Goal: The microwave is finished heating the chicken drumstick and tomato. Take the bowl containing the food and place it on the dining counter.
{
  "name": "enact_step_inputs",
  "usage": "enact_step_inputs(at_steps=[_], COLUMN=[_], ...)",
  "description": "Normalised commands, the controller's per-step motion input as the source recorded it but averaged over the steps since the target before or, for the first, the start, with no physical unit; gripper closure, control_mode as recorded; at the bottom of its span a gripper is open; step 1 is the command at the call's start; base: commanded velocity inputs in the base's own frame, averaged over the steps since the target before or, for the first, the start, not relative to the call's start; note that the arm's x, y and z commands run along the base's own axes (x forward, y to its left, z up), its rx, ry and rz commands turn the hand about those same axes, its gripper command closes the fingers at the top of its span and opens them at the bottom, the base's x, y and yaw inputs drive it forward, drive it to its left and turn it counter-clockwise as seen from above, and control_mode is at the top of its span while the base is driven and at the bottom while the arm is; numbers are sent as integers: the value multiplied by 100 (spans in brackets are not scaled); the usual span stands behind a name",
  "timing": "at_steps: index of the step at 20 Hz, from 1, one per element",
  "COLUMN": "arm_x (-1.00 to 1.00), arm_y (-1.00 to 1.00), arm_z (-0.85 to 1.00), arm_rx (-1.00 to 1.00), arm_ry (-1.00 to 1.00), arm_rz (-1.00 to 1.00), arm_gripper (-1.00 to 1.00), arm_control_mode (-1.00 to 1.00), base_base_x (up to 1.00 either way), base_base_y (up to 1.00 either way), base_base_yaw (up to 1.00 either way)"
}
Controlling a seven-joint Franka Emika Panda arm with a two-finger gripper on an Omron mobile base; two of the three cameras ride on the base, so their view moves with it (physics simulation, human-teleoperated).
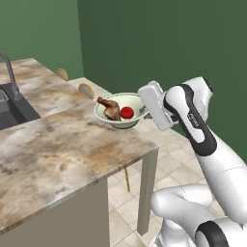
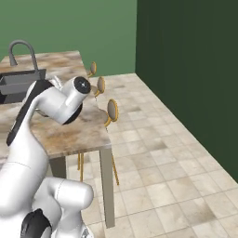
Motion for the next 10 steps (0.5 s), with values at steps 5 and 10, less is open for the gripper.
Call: enact_step_inputs(at_steps=[5,10], arm_x=[95,65], arm_y=[8,32], arm_z=[-40,-54], arm_rx=[0,0], arm_ry=[2,10], arm_rz=[2,0], arm_gripper=[100,100], arm_control_mode=[-100,-100], base_base_x=[0,0], base_base_y=[0,0], base_base_yaw=[0,0])
